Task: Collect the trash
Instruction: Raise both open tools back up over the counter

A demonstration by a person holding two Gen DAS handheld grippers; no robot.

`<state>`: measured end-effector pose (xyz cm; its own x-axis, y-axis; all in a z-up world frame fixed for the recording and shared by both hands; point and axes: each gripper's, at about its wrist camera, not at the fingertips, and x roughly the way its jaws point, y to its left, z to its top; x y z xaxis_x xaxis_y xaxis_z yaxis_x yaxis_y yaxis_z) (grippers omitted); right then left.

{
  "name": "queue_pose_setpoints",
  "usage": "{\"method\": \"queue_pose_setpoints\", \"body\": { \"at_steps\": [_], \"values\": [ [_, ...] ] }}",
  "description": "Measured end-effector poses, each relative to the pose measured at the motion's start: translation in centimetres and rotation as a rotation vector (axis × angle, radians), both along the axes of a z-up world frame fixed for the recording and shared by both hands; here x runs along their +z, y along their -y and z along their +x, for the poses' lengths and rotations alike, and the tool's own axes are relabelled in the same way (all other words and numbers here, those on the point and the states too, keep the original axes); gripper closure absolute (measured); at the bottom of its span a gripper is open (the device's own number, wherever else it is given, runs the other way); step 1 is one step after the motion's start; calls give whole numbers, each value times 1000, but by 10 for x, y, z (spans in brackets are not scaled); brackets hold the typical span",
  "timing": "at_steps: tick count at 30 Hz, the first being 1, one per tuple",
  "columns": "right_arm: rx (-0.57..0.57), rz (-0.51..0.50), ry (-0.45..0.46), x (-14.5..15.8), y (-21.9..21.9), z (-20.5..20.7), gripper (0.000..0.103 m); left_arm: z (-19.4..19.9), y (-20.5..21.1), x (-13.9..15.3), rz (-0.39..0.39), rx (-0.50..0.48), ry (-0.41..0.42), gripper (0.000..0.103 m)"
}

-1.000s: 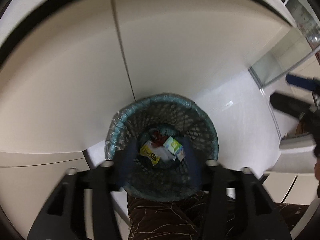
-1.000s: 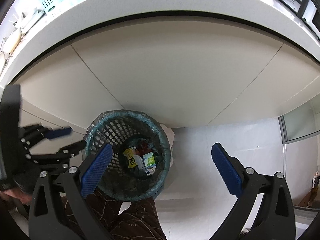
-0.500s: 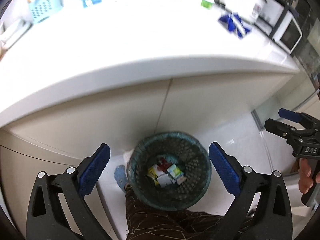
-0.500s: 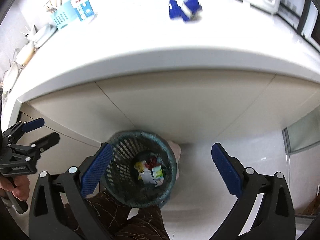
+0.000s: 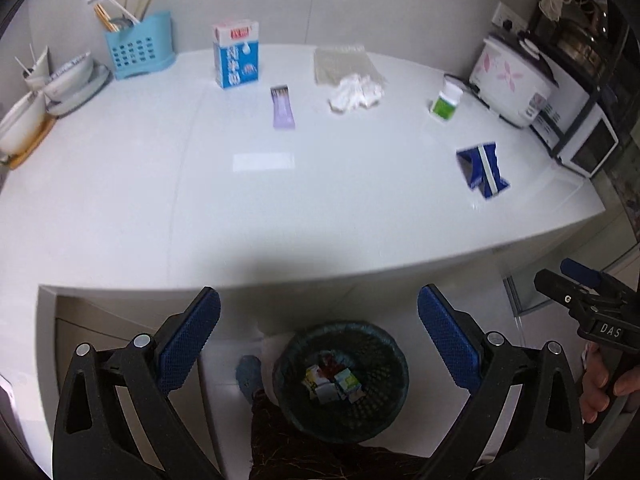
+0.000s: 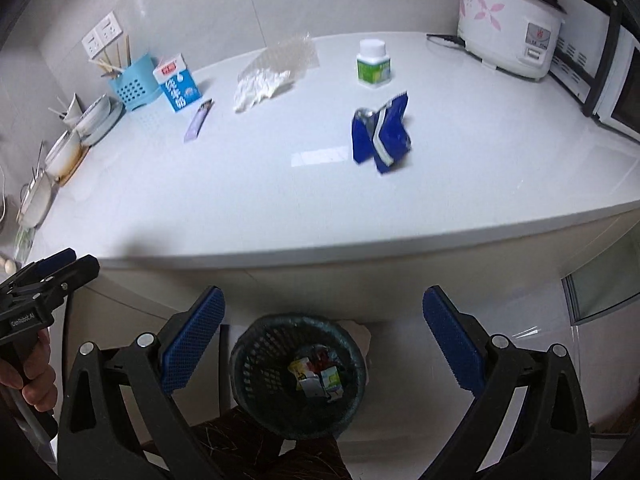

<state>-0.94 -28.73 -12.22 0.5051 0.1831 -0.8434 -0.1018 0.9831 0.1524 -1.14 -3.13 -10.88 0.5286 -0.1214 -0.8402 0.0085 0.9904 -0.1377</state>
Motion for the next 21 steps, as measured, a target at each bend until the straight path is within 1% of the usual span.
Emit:
{"method": "queue_pose_setpoints", "body": {
  "at_steps": [2, 9, 11, 14, 21],
  "values": [
    [2, -6, 18, 10, 0, 7, 8, 8, -4, 13, 17, 18, 4, 6],
    [-11, -64, 63, 40, 2, 38, 8, 35, -21, 43, 11, 67, 12, 6],
    [-22, -79, 65, 45, 4, 50, 8, 45, -23, 47, 17, 74, 10, 6],
    [-32, -85, 50, 46, 8, 67, 8, 61, -25, 50, 57, 90, -21, 6],
    [-59, -118, 32, 49, 14, 102, 8, 94, -30, 53, 64, 93, -45, 6]
  ]
}}
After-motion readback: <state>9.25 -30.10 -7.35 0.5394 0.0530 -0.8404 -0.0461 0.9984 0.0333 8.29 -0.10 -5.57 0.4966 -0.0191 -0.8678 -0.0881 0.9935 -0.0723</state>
